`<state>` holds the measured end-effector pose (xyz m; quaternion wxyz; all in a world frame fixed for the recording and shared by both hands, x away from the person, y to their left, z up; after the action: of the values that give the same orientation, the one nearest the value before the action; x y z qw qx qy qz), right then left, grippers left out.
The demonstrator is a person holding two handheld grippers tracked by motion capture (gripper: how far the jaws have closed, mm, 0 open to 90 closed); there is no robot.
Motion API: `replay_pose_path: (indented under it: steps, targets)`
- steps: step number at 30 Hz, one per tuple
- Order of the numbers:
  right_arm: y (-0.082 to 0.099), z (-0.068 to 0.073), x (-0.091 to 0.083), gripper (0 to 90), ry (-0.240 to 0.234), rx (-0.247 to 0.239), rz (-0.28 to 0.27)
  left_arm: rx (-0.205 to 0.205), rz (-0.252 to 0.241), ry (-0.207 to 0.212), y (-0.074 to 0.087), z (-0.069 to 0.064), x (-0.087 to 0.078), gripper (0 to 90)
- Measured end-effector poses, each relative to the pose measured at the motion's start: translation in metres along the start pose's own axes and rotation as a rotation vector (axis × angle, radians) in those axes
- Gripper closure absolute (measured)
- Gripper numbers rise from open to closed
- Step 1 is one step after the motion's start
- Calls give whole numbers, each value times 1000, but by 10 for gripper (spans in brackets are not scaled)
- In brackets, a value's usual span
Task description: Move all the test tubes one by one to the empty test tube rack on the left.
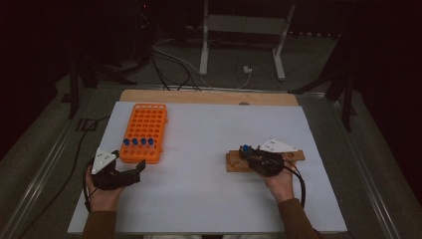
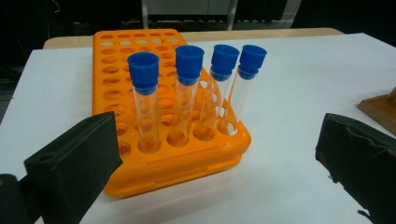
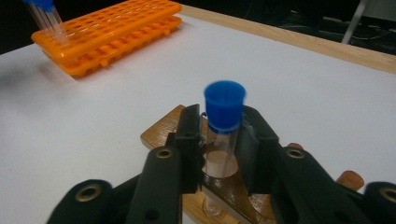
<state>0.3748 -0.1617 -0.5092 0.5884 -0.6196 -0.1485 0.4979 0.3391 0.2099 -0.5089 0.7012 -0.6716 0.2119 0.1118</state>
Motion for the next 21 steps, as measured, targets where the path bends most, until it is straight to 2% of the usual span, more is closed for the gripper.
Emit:
replay_pose_path:
  steps: [4, 13, 21]
  targets:
    - [1, 1, 1, 753, -5, -7, 5, -1, 0, 2, 0, -1, 0, 6]
    - [0, 1, 1, 772, 19, -25, 11, 0, -1, 9, 0, -1, 0, 6]
    - [-15, 5, -10, 773, 30, -43, -31, 10, -10, 18, 0, -4, -1, 6]
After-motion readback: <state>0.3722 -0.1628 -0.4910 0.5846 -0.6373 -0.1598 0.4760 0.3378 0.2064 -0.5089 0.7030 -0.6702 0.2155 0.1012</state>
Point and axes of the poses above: each handheld gripper's, and its own axes: x roughly forward along the jaws, y roughly out of its underside, z roughly to its left, the point moved 9 cm from there along x, roughly forward along the jaws, and after that the axes turned 14 degrees about -y, right-handed, at the moved point
